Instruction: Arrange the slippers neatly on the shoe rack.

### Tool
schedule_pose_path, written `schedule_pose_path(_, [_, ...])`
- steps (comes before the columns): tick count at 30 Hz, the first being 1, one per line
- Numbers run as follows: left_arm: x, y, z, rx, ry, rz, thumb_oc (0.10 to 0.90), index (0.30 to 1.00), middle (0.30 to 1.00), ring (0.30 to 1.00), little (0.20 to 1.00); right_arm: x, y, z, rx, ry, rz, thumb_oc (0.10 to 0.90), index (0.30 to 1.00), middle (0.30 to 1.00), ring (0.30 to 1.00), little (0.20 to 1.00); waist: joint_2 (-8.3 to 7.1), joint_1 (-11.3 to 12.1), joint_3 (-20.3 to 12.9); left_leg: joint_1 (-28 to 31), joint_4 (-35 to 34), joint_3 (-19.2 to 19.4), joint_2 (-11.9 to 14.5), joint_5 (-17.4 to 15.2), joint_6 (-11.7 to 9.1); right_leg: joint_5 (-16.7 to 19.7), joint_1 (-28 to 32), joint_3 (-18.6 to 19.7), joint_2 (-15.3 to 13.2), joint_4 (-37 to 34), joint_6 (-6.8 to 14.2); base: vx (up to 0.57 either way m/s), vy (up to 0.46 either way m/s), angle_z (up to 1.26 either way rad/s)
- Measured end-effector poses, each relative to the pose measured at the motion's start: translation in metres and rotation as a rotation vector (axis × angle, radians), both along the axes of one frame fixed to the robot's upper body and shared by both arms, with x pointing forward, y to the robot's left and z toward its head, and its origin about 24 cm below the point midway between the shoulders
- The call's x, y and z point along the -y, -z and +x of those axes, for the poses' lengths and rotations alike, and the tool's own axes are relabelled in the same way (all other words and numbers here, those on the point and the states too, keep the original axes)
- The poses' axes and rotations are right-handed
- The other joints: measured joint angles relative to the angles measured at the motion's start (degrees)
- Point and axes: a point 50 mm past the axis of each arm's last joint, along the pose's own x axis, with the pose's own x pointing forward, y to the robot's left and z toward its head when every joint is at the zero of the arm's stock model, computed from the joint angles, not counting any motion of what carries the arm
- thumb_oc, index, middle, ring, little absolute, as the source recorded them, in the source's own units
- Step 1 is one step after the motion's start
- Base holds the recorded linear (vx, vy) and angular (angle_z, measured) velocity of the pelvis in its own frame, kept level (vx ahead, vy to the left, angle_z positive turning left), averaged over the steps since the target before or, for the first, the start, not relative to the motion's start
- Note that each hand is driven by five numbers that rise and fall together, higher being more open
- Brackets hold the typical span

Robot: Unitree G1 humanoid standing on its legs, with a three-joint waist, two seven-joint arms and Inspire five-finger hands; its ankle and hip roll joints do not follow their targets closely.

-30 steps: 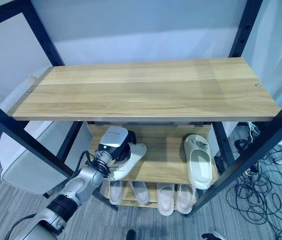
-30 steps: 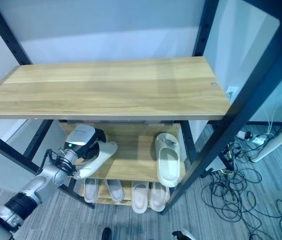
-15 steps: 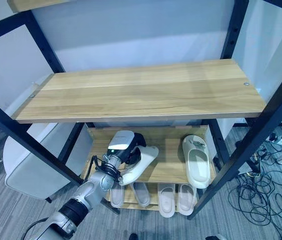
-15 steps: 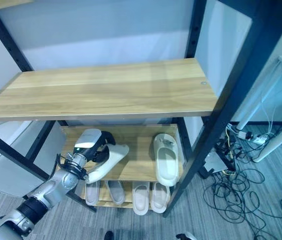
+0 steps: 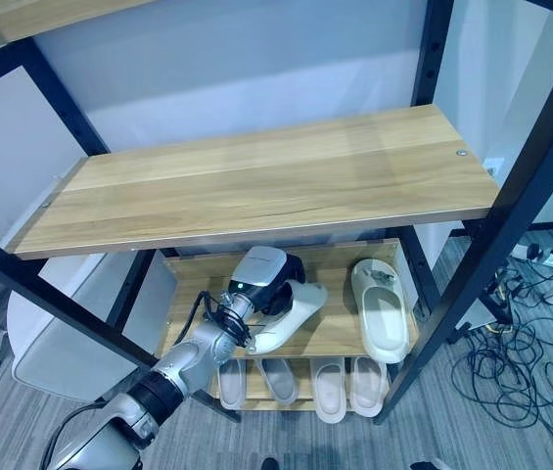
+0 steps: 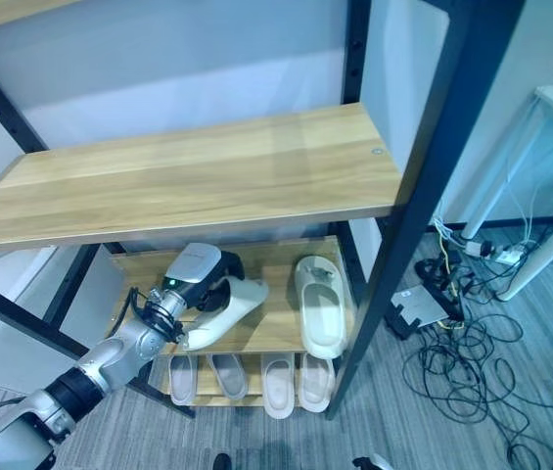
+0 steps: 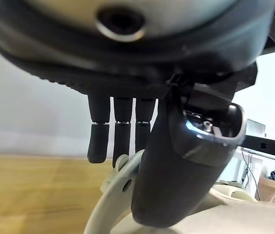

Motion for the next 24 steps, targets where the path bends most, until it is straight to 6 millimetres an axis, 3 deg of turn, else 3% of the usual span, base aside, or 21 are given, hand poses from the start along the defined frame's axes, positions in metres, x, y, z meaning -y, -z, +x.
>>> schedule_pose_path(9, [0.001,-0.019,0.017,0.065,-0.022,0.02,0.4,0.3,0.3,0.3,0.3,0.007,-0.004,0.008,0.018,-0.007,-0.019,0.8,0.9,0.9,0.9,0.9,2.02,-1.39,0.53,-0.93,0.01,0.88,0.2,0.03,-0.04,0.01,-1.36,0.44,0.04,0.0,0.0,0.0,0.005,-0.03])
schedule_pose_path(24, [0.013,-0.032,0.03,0.109,-0.011,0.046,0.4,0.3,0.3,0.3,0.3,0.006,-0.009,0.026,0.058,-0.036,-0.023,0.8,0.9,0.9,0.9,0.9,1.72,-2.27,3.33,-2.28,0.02,3.39,-0.46,1.69,-1.04,0.25,-2.84,1.52,-0.74,0.04,-0.14,0.0,0.003,-0.04])
